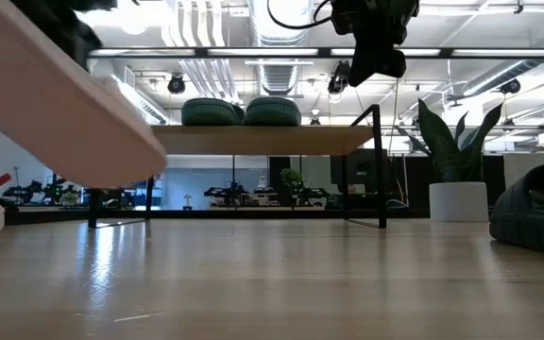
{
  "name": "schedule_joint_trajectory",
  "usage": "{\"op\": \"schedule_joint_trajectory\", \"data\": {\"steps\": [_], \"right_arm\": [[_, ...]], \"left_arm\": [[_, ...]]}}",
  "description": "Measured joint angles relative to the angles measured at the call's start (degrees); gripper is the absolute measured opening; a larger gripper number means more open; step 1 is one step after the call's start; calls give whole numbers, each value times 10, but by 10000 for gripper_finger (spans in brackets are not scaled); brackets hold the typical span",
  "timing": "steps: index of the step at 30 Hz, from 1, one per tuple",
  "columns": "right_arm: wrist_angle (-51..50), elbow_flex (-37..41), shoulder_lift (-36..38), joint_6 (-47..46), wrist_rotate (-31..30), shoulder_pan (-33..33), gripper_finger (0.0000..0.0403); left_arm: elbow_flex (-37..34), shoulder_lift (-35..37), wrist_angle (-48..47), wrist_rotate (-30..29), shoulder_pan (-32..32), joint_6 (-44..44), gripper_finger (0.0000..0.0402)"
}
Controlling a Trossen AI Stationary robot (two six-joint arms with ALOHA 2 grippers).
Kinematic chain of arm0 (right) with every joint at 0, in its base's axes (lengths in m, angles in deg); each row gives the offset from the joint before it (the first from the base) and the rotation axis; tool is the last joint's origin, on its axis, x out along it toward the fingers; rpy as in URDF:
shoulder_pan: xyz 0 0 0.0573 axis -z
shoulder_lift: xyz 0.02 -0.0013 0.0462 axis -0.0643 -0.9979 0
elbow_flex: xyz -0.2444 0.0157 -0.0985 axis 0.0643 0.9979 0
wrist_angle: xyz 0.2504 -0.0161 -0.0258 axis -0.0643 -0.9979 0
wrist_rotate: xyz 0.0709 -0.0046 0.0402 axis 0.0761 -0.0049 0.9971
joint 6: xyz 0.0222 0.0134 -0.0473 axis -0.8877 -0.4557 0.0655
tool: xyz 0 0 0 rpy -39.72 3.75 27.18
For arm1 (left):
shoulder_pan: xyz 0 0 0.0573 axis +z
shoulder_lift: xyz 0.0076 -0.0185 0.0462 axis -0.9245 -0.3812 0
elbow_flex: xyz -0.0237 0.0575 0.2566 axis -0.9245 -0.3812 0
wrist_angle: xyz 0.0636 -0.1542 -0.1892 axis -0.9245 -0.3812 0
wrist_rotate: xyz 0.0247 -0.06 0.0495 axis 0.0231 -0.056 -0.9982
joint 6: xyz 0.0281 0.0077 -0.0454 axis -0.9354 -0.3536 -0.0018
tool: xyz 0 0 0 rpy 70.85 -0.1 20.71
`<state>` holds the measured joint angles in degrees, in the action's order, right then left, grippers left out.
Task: Pick and place slides into the shelf
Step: Put the left pink slide under the shelf
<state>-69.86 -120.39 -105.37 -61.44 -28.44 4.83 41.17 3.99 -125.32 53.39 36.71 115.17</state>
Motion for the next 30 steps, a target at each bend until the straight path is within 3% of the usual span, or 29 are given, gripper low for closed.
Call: {"op": "schedule_joint_trajectory", "data": {"steps": [6, 11, 21, 26, 30], "right_arm": [[-8, 0, 0, 0, 0, 0, 8], [-20, 0, 0, 0, 0, 0, 8], [-39, 2, 0, 0, -9, 0, 8], [-38, 6, 0, 1, -9, 0, 8], [-37, 10, 0, 2, -9, 0, 8]], "left_arm": [[6, -62, 37, -4, 121, -89, 0], [18, -111, 78, -9, 175, -159, 0], [30, -201, 46, -22, 187, -187, 0], [28, -212, 30, -32, 188, -175, 3], [28, -211, 31, -30, 188, -167, 29]]}}
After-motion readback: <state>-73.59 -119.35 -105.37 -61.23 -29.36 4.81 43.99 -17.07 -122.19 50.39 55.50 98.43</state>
